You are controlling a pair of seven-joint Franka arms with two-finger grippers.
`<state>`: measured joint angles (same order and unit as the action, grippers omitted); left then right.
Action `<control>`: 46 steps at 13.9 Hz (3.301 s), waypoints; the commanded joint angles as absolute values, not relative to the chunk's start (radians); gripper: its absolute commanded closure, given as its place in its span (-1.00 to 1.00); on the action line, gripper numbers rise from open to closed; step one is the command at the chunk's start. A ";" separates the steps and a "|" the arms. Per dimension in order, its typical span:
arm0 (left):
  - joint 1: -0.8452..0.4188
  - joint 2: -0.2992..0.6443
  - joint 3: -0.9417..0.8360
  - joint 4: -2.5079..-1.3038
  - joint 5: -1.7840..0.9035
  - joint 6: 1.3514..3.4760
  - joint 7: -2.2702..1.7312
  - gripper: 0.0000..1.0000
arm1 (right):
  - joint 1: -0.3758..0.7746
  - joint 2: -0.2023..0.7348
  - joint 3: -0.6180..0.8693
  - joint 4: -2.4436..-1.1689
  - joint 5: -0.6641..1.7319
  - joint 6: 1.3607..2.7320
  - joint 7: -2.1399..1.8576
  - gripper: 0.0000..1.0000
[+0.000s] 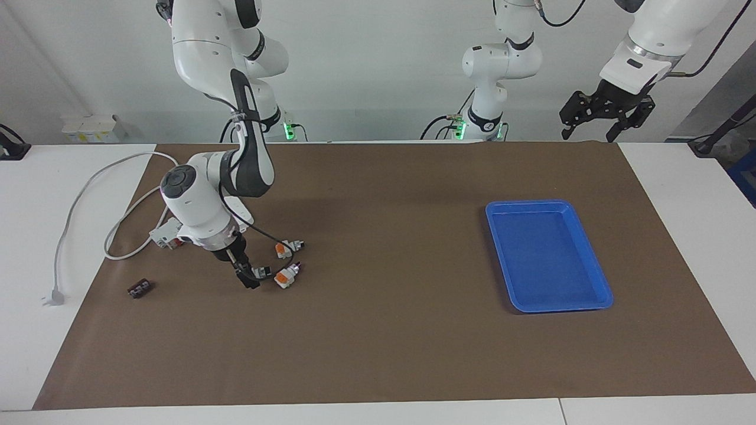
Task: Turn and place switch with both arms
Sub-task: 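Grasp the orange-and-white switch farthest from the robot with the right gripper, then carry the switch toward the tray while the left gripper reaches toward it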
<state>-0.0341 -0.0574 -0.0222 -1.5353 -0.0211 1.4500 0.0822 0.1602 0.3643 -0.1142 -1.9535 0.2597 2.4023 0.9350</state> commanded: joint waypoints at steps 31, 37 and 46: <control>-0.132 -0.161 -0.043 -1.778 -0.575 1.735 0.064 -0.53 | 0.409 0.258 0.115 -1.575 0.947 2.180 1.583 1.00; -0.166 -0.161 -0.046 -1.805 -0.709 1.802 0.060 -0.34 | 0.417 0.255 0.115 -1.588 0.890 2.174 1.580 1.00; -0.233 -0.129 -0.048 -1.838 -0.750 1.954 0.060 -0.05 | 0.428 0.255 0.115 -1.586 0.868 2.172 1.578 1.00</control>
<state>-0.2137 -0.1239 -0.0587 -1.8152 -0.7316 1.8982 0.0650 0.4278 0.2507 0.1121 -1.5961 0.8903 2.1731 1.5679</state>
